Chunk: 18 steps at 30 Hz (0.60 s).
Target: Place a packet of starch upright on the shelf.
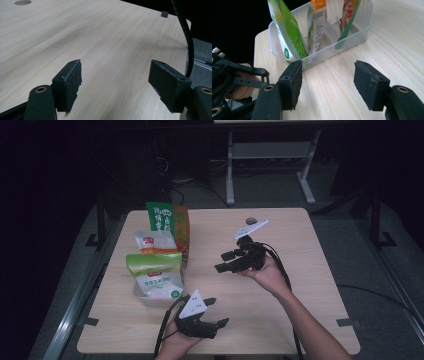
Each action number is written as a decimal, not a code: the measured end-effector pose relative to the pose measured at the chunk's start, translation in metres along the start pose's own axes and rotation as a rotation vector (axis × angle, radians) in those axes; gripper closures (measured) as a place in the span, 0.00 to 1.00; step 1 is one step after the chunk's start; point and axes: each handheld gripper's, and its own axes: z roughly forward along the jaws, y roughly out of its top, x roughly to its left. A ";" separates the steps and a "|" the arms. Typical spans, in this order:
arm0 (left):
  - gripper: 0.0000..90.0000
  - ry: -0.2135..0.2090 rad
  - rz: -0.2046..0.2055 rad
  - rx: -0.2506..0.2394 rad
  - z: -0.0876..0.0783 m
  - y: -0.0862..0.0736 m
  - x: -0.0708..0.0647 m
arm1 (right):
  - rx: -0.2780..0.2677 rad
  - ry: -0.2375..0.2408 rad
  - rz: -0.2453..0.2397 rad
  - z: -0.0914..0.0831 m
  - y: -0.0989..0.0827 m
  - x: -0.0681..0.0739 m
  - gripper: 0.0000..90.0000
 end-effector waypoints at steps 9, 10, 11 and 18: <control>0.28 0.007 -0.009 -0.005 -0.001 0.001 0.002 | 0.010 -0.022 0.014 -0.010 -0.009 -0.005 0.41; 0.28 0.006 -0.009 -0.002 -0.001 0.001 0.002 | 0.008 -0.027 0.014 -0.011 -0.010 -0.006 0.41; 0.28 0.006 -0.009 -0.001 -0.001 0.001 0.002 | 0.009 -0.027 0.021 -0.013 -0.012 -0.007 0.41; 0.28 0.009 0.001 -0.007 -0.001 0.001 0.003 | 0.005 -0.052 0.045 -0.027 -0.025 -0.013 0.39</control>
